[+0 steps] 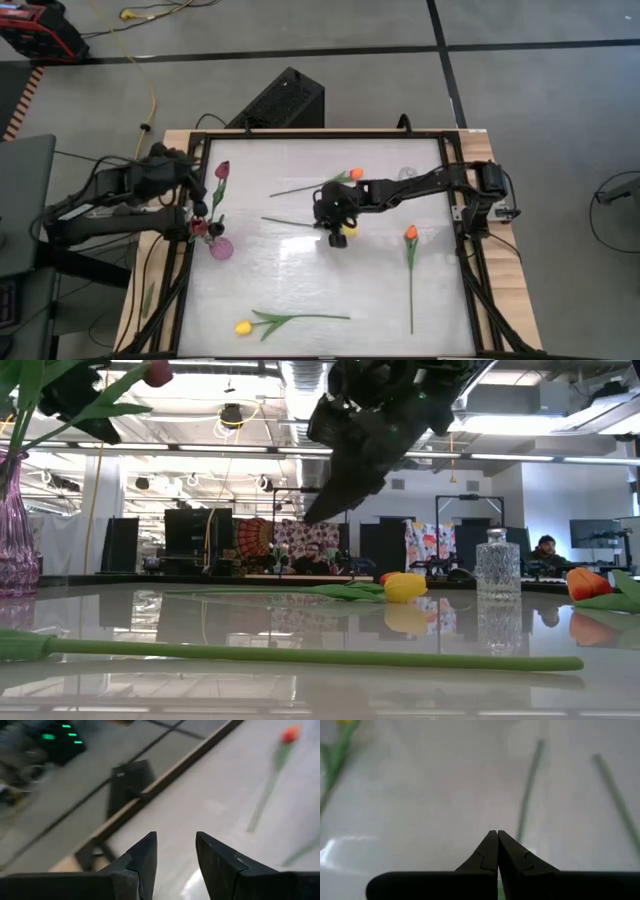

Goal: Sort flowers into vase by color
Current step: Put the top orange tulip into the transparent vase

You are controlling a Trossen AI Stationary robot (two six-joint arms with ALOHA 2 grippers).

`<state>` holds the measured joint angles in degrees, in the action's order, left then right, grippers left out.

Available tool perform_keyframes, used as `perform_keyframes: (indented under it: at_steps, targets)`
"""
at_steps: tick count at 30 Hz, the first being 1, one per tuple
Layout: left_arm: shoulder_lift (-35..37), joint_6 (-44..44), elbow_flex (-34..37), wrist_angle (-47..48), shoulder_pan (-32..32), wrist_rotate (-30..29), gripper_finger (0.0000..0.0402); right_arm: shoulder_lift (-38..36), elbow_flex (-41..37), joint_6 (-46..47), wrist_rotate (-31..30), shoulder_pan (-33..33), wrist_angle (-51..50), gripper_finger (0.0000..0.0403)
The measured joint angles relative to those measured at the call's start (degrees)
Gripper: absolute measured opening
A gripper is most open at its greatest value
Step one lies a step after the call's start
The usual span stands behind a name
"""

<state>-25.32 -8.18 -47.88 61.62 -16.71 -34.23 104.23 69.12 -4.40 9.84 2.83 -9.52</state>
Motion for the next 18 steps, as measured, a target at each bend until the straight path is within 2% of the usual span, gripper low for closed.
perform_keyframes:
  at_steps: [6, 9, 13, 18]
  targets:
    - [-3.71, 5.49, -1.73, -2.18, 0.02, -3.13, 0.0126, -0.32, 1.82, 1.25, -2.27, 4.18, 0.83, 0.0032]
    - [-4.48, 7.84, -2.53, -2.23, 0.00, -7.14, 0.0126, -0.36, 2.74, 1.22, -2.27, 6.69, -0.39, 0.0042]
    - [-4.42, 10.09, -3.40, -2.49, -0.41, -11.36, 0.0125, -0.36, 4.06, -2.07, -0.96, 10.53, -4.55, 0.0067]
    - [-4.31, 13.13, -3.72, -2.96, -4.85, -10.68, 0.0125, 2.97, 4.22, -7.01, -0.82, 15.26, -5.04, 0.0116]
